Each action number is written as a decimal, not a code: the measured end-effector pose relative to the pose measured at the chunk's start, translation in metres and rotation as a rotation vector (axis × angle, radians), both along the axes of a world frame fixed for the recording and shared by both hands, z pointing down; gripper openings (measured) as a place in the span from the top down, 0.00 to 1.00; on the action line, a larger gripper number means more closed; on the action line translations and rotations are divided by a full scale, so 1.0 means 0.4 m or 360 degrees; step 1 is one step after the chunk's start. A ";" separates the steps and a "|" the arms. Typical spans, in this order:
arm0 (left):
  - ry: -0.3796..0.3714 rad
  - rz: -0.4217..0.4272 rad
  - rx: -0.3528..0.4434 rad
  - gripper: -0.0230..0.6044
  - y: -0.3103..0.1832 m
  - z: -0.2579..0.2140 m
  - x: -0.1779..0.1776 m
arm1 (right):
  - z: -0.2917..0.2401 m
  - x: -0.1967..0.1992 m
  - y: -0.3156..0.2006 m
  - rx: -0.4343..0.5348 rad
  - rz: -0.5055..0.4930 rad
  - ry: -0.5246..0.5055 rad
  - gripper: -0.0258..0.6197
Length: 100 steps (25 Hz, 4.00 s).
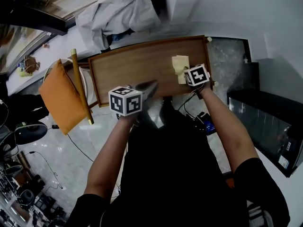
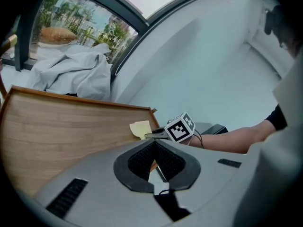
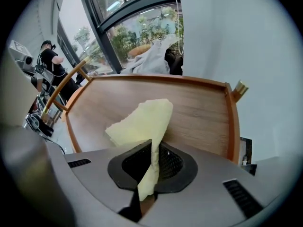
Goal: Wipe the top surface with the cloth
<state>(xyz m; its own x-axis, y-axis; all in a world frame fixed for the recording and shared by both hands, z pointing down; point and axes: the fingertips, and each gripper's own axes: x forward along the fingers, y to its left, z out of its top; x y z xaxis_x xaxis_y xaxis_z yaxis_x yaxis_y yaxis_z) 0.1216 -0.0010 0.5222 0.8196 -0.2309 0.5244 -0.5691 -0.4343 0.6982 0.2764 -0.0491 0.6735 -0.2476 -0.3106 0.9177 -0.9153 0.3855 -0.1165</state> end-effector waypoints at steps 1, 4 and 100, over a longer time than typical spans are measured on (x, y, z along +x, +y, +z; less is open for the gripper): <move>0.0000 0.0012 -0.0003 0.95 0.002 0.002 0.011 | -0.002 0.020 -0.002 0.0008 0.0012 0.0011 0.91; -0.0001 0.0036 -0.0009 0.95 0.006 0.007 0.035 | -0.006 0.087 -0.005 0.0004 0.0096 0.0075 0.91; -0.0020 0.0082 -0.0031 0.95 0.086 0.021 -0.014 | 0.000 -0.022 0.087 0.0054 0.0040 0.0026 0.91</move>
